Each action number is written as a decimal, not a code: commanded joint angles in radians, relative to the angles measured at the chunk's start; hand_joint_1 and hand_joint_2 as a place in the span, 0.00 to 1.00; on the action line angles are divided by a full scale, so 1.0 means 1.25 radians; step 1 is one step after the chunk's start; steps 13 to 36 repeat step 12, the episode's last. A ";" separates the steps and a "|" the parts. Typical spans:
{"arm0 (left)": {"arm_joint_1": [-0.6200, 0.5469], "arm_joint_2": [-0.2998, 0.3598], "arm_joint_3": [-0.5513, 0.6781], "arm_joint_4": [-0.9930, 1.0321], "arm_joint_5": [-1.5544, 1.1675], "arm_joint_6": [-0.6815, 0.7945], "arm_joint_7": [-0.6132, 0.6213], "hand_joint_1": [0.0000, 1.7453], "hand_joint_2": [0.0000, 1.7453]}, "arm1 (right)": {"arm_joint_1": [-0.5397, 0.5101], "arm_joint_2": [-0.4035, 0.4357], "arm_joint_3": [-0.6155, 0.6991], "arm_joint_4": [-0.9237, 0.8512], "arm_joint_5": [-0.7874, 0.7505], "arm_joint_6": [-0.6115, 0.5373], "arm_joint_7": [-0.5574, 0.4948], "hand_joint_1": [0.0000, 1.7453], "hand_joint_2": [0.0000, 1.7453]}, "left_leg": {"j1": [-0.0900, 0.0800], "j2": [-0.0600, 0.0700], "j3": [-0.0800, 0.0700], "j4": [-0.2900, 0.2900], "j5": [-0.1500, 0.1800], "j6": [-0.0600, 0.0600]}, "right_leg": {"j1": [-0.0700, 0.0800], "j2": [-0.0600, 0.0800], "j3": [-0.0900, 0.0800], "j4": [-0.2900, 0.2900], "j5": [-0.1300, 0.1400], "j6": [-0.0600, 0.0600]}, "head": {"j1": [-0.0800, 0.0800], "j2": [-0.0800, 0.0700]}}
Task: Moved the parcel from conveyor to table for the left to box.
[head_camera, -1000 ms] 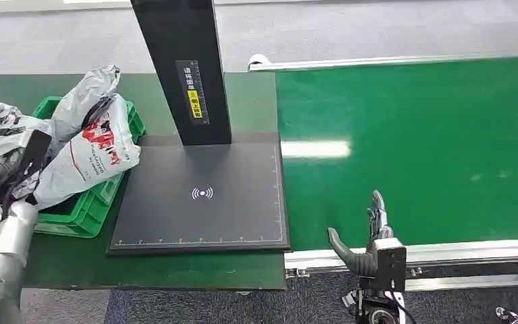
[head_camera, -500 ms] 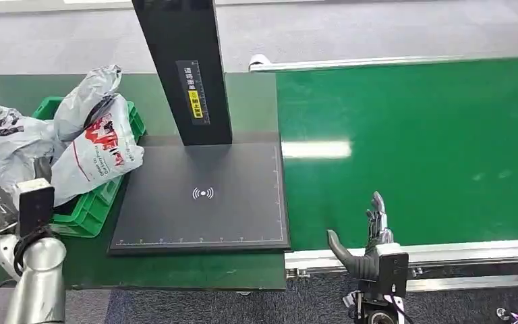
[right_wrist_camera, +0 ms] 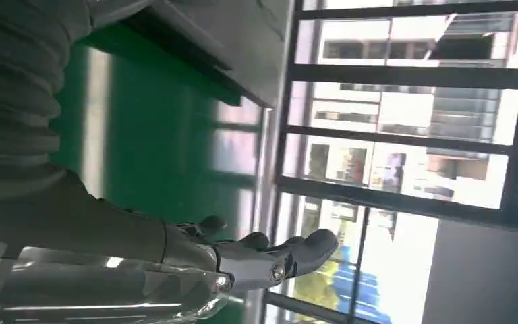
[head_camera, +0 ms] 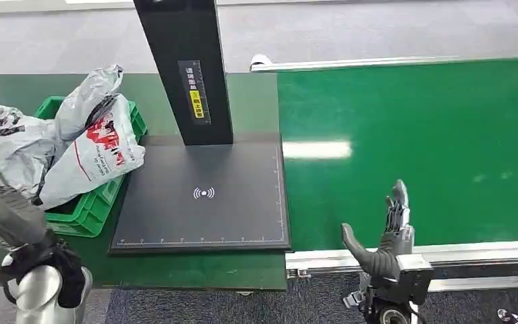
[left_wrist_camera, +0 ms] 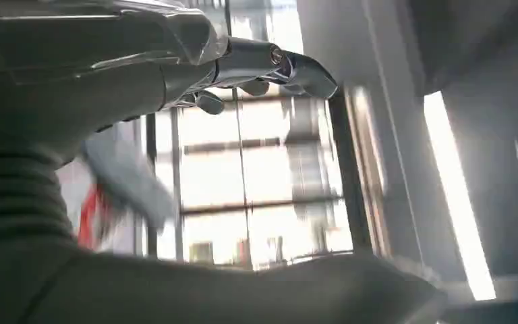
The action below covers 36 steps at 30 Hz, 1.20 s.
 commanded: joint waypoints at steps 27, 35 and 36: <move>0.018 -0.006 -0.040 0.041 0.024 -0.142 0.029 0.00 1.00 | 0.016 -0.041 0.030 -0.132 -0.013 0.058 -0.015 0.00 1.00 | 0.000 -0.001 0.002 -0.001 0.000 0.000 | 0.000 -0.001 0.002 -0.001 0.000 0.000 | 0.000 0.000; 0.018 -0.006 -0.040 0.041 0.024 -0.142 0.029 0.00 1.00 | 0.016 -0.041 0.030 -0.132 -0.013 0.058 -0.015 0.00 1.00 | 0.000 -0.001 0.002 -0.001 0.000 0.000 | 0.000 -0.001 0.002 -0.001 0.000 0.000 | 0.000 0.000; 0.018 -0.006 -0.040 0.041 0.024 -0.142 0.029 0.00 1.00 | 0.016 -0.041 0.030 -0.132 -0.013 0.058 -0.015 0.00 1.00 | 0.000 -0.001 0.002 -0.001 0.000 0.000 | 0.000 -0.001 0.002 -0.001 0.000 0.000 | 0.000 0.000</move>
